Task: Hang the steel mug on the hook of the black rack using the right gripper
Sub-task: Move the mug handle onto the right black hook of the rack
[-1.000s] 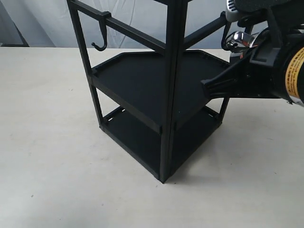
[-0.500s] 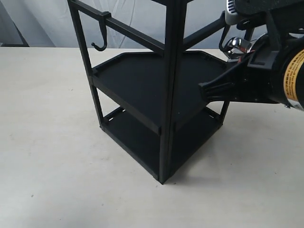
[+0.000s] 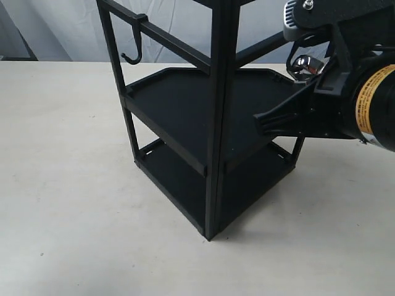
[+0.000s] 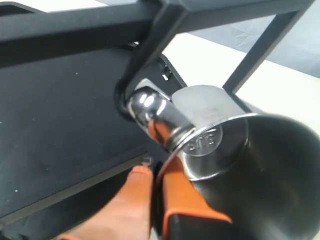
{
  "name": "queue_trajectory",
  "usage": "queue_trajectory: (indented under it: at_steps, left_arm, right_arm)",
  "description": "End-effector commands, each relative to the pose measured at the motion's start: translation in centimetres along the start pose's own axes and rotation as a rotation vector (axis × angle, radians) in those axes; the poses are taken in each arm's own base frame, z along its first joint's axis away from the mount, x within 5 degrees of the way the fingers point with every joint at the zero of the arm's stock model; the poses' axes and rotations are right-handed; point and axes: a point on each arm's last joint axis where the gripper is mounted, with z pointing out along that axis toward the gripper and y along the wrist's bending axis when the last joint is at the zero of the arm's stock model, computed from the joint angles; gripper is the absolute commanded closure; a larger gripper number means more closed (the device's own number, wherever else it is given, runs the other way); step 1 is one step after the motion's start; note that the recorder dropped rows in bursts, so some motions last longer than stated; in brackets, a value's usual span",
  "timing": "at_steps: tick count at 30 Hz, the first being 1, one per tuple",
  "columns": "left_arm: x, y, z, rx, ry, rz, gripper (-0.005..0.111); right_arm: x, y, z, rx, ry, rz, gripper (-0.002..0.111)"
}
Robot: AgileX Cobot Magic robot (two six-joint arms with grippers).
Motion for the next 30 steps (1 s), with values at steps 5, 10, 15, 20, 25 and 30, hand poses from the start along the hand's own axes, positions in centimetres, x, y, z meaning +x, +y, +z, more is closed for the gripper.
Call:
queue_trajectory:
  at_steps: [5, 10, 15, 20, 25, 30]
  left_arm:
    - [0.0, -0.02, -0.02, 0.005, -0.003, 0.004, 0.105]
    - [0.0, -0.02, -0.02, 0.005, -0.003, 0.004, 0.105]
    - [-0.04, -0.02, -0.02, 0.005, -0.007, 0.004, 0.105]
    - [-0.04, -0.02, -0.02, 0.005, -0.007, 0.004, 0.105]
    - [-0.04, -0.02, -0.02, 0.005, -0.007, 0.004, 0.105]
    - [-0.04, -0.02, -0.02, 0.005, -0.007, 0.004, 0.105]
  right_arm:
    - [0.58, 1.22, 0.27, -0.096, 0.059, 0.027, 0.109]
    - [0.65, 1.34, 0.26, -0.109, 0.068, 0.036, 0.109]
    - [0.68, 1.36, 0.25, -0.111, 0.072, 0.039, 0.109]
    - [0.7, 1.37, 0.25, -0.112, 0.074, 0.04, 0.092]
    - [0.74, 1.46, 0.34, -0.11, 0.078, 0.038, 0.083]
    - [0.79, 1.54, 0.42, -0.11, 0.083, 0.037, 0.083]
